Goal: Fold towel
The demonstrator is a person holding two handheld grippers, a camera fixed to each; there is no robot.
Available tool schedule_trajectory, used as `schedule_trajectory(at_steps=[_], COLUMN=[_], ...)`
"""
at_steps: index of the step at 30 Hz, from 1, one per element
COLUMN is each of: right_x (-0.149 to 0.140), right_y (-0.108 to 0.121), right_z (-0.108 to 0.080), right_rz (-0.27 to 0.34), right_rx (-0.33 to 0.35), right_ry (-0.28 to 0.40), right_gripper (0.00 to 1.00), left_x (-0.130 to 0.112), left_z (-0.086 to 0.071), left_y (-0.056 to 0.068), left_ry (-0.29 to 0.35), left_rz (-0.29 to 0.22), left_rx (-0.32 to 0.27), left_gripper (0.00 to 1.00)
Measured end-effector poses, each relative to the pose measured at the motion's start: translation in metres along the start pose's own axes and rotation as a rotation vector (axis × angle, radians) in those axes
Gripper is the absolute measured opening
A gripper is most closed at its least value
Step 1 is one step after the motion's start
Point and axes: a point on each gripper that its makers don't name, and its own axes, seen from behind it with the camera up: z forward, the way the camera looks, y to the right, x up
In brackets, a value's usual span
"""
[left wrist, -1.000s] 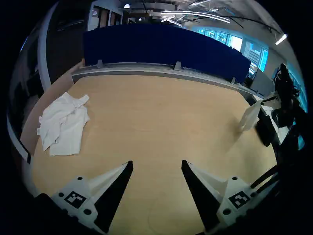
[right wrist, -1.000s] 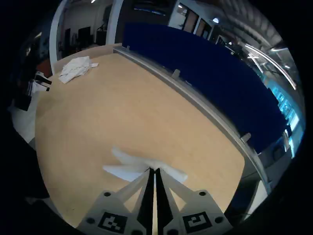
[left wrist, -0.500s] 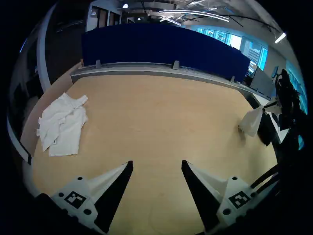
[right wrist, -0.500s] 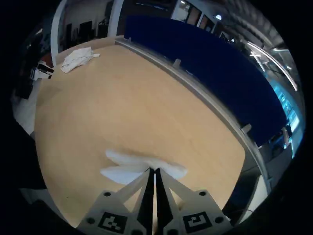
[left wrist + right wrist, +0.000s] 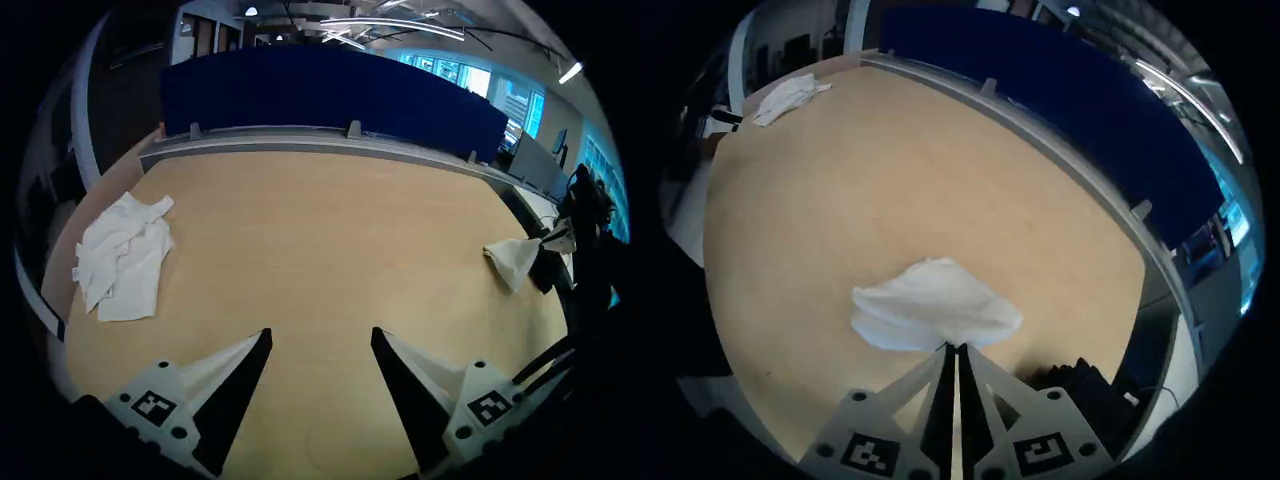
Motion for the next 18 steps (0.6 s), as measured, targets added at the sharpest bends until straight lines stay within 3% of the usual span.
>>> schedule_trajectory(at_steps=[18], right_x=[-0.094], right_y=[-0.017], right_z=[0.019], right_rz=[0.143], right_rx=[-0.044], right_ry=[-0.133], right_gripper=[0.03], left_x=[0.000], left_z=[0.001], left_y=[0.006], left_ry=[-0.009], left_rz=[0.025], left_rx=[-0.002], left_gripper=[0.92])
